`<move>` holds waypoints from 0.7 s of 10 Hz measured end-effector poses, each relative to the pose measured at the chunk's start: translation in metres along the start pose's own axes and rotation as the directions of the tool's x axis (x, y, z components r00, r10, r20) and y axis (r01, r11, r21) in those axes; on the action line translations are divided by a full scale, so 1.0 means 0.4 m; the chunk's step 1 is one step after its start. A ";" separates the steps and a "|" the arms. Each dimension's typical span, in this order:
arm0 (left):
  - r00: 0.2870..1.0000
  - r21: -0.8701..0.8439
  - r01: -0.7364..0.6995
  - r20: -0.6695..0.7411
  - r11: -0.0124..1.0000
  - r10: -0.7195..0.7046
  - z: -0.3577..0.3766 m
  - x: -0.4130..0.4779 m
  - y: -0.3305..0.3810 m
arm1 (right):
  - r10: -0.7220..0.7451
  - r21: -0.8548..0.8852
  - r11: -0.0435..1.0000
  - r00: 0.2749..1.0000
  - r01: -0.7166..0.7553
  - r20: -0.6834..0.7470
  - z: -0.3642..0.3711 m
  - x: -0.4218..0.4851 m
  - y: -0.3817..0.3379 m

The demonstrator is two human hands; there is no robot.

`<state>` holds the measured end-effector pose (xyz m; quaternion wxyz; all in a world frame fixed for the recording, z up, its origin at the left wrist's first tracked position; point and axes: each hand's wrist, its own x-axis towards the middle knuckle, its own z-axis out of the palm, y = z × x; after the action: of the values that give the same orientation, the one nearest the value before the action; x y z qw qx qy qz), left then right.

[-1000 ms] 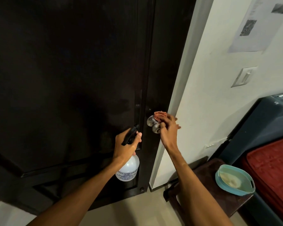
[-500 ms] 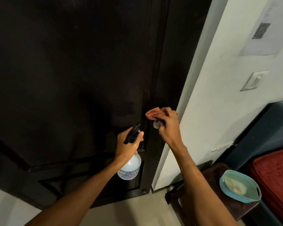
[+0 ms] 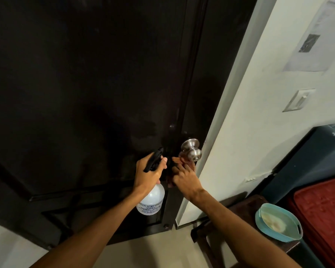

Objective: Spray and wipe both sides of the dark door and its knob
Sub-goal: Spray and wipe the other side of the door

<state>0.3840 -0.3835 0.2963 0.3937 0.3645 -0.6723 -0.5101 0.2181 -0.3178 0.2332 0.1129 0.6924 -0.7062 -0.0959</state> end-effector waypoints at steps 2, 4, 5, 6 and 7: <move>1.000 0.001 0.001 -0.014 1.000 -0.001 -0.024 0.003 -0.019 | 0.625 0.728 -0.683 0.568 0.064 0.536 0.052 -0.068 -0.046; 0.999 0.016 -0.001 -0.034 1.000 0.002 -0.037 0.001 -0.025 | 0.413 -0.164 -0.792 0.714 0.588 0.565 -0.043 0.063 -0.050; 0.999 0.016 0.000 -0.035 1.000 0.001 -0.044 0.003 -0.026 | 0.365 -0.179 -0.819 0.737 0.544 0.569 -0.073 0.102 -0.077; 1.000 0.043 -0.020 -0.021 0.999 0.021 -0.050 0.014 -0.019 | 0.391 -0.077 -0.852 0.726 0.518 0.565 -0.060 0.113 -0.072; 0.999 0.044 -0.043 -0.013 0.998 0.044 -0.051 0.017 -0.019 | 0.400 0.031 -0.883 0.715 0.468 0.574 -0.060 0.112 -0.067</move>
<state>0.4000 -0.3994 0.2933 0.4013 0.3619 -0.6884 -0.4839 0.2500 -0.3627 0.2497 0.4523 0.1221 0.2255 -0.8542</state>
